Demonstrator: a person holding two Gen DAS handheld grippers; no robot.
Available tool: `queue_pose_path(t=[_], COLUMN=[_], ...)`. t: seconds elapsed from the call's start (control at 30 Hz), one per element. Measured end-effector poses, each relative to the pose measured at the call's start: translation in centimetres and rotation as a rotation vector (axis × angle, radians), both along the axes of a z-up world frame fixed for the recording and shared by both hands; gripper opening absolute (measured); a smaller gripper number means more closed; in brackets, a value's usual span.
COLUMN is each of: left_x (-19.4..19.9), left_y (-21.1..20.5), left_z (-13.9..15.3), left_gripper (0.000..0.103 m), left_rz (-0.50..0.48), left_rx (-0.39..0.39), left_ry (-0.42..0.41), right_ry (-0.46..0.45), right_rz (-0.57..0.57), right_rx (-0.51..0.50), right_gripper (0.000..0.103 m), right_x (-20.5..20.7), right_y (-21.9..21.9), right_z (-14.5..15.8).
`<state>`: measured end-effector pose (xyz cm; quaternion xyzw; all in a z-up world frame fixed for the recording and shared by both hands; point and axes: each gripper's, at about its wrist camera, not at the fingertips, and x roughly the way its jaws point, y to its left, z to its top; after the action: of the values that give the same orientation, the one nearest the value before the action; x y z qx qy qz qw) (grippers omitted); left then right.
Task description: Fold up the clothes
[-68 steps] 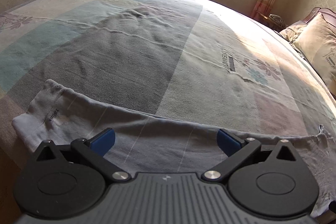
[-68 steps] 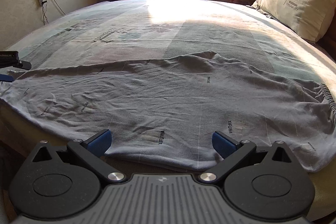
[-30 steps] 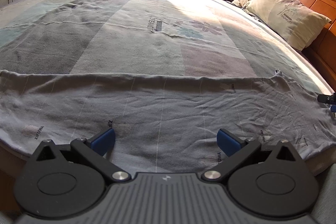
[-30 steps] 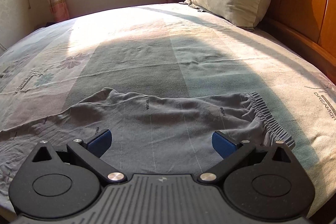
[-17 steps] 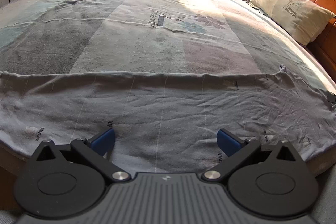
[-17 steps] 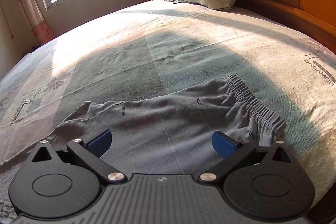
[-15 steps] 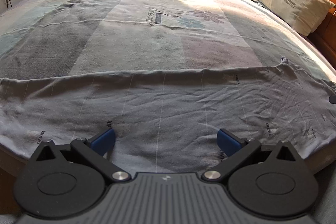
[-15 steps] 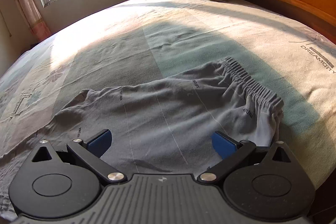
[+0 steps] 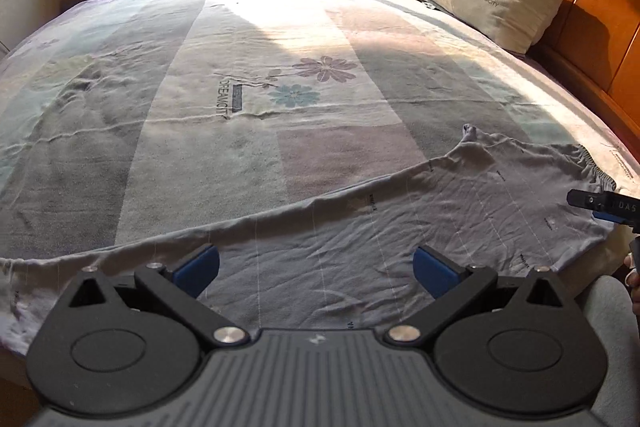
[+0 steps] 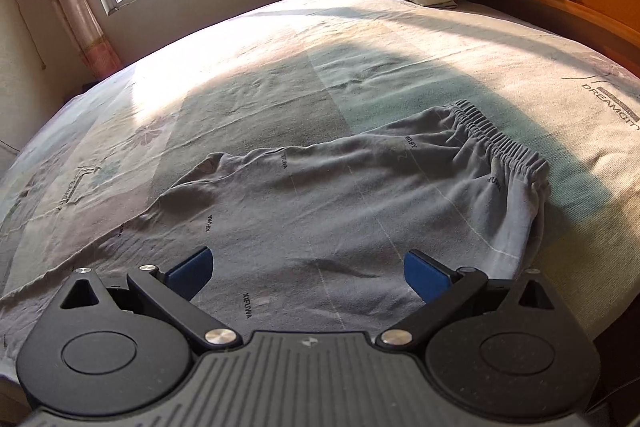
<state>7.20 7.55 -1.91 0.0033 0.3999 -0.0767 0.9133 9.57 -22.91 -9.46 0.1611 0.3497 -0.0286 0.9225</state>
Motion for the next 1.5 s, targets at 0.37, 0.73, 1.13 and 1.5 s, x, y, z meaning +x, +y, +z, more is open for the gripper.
queue_pose_path(t=[0.37, 0.73, 1.13, 1.5], left_x=[1.4, -0.2, 1.9, 1.7], left_y=[0.7, 7.0, 11.6, 11.2], left_z=[9.4, 0.4, -3.4, -6.6], left_gripper=[0.102, 0.102, 0.102, 0.102], left_rz=[-0.141, -0.02, 0.039, 0.027], left_rx=[0.021, 0.076, -0.084, -0.077], left_ry=[0.081, 0.174, 0.172, 0.184], right_ry=[-0.082, -0.025, -0.032, 0.082], right_rz=[0.061, 0.131, 0.12, 0.074], right_rx=[0.096, 0.122, 0.232, 0.251], right_gripper=[0.103, 0.103, 0.103, 0.103], right_x=[-4.6, -2.5, 7.3, 13.3], right_y=[-0.7, 0.2, -7.6, -9.5], right_z=[2.1, 1.1, 4.7, -0.1])
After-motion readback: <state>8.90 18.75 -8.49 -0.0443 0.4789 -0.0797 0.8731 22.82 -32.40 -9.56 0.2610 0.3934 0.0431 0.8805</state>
